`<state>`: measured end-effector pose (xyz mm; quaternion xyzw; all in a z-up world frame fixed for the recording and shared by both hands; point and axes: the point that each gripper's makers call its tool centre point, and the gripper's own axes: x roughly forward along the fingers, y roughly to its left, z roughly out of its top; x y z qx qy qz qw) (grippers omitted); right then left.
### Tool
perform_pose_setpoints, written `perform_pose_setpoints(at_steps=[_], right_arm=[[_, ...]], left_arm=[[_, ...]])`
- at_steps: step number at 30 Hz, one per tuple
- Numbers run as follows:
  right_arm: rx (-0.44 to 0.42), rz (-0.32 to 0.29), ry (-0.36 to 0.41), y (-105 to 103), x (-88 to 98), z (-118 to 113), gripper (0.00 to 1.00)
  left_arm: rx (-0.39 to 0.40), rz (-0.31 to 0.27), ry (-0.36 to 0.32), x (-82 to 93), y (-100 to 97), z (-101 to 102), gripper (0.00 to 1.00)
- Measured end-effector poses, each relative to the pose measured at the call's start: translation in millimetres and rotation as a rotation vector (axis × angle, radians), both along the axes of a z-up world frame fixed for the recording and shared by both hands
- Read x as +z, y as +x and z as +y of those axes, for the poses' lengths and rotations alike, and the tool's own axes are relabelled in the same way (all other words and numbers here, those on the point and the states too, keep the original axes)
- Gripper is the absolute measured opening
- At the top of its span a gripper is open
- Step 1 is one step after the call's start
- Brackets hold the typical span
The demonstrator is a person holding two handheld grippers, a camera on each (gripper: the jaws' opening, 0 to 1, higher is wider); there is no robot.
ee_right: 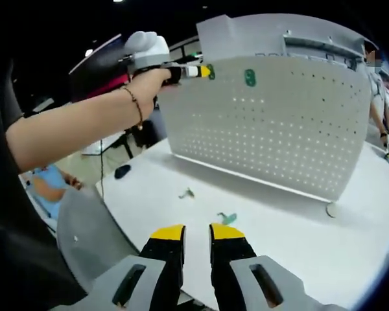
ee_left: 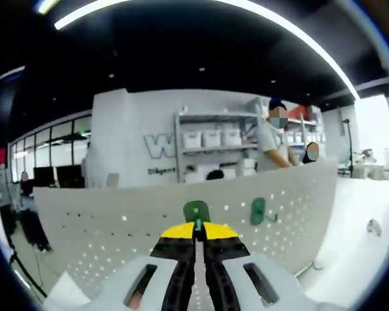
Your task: Insert the hook assembly into the mounting plate slot until the hook locks in place.
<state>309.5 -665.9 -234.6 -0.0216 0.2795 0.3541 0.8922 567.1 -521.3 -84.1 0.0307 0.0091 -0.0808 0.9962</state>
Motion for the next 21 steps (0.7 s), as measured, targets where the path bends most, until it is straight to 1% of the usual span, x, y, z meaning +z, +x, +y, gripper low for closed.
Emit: perform_pose_setpoints(at_steps=[1,3,5,9,12,16,19,21], right_arm=[[-0.001,0.001,0.001,0,-0.1,0,0.13],[-0.003,0.002,0.002,1,0.0,-1,0.13],[-0.007,0.003,0.001,1,-0.4,-3,0.13],[-0.017,0.013,0.008,1,-2.6,-5,0.13],[-0.021,0.013,0.008,1,-3.1,-6,0.13],[-0.028,0.017,0.015,0,-3.2,-7,0.13],[-0.033,0.023,0.020,0,-4.3,-8,0.13],[-0.039,0.024,0.025,0,-4.2,-9,0.13]], left_arm=[[0.004,0.003,0.011,-1.6,2.7,-2,0.03],[-0.002,0.019,0.005,-4.8,7.2,-4,0.03],[0.006,0.022,0.009,-5.7,9.6,-3,0.03],[0.013,0.022,0.019,-6.6,12.4,-5,0.03],[0.040,0.013,0.038,-5.4,14.3,-1,0.03],[0.053,0.016,0.021,-4.4,17.7,-3,0.03],[0.053,0.016,0.045,-6.3,17.7,-10,0.03],[0.056,0.022,0.056,-9.1,18.5,-10,0.03]])
